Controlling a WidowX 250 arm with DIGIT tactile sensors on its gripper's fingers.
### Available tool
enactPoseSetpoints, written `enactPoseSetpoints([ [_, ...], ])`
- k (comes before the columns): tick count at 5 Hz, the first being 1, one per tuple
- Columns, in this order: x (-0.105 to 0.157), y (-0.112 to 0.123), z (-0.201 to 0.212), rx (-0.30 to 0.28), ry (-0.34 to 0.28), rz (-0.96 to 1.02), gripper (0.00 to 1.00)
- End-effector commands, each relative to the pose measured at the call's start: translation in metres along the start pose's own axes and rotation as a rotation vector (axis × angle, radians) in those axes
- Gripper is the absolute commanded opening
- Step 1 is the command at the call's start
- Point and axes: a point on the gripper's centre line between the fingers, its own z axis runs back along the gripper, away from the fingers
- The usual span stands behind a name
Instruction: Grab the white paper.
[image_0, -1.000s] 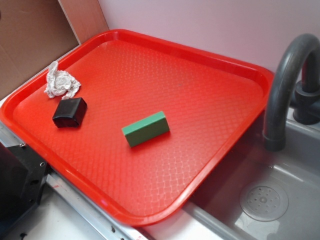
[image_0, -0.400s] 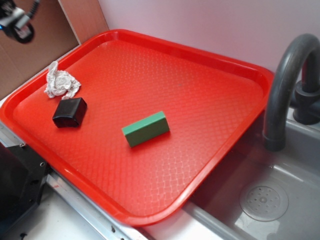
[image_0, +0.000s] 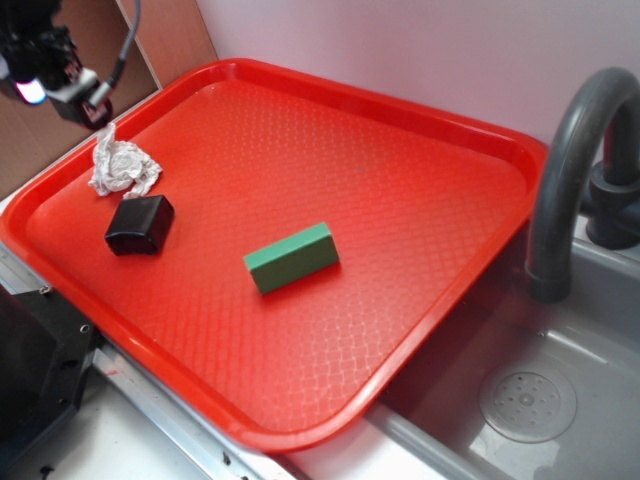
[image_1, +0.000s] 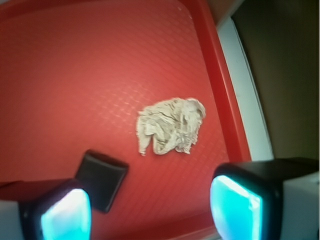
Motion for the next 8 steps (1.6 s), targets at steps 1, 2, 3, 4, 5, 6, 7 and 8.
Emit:
enactPoseSetpoints([
  [1, 0.022, 0.025, -0.039, 0.009, -0.015, 0.019, 1.00],
  [2, 0.038, 0.037, -0.056, -0.026, -0.028, 0.012, 1.00],
  [3, 0.050, 0.041, -0.078, -0.066, -0.003, -0.028, 1.00],
  [4, 0.052, 0.032, -0.094, -0.124, 0.034, -0.075, 1.00],
  [5, 0.046, 0.020, -0.099, -0.165, 0.062, -0.123, 1.00],
  [6, 0.041, 0.018, -0.102, -0.178, 0.090, -0.136, 0.61],
  [7, 0.040, 0.021, -0.103, -0.168, 0.102, -0.115, 0.00],
  [8, 0.042, 0.021, -0.101, -0.153, 0.105, -0.099, 0.00],
])
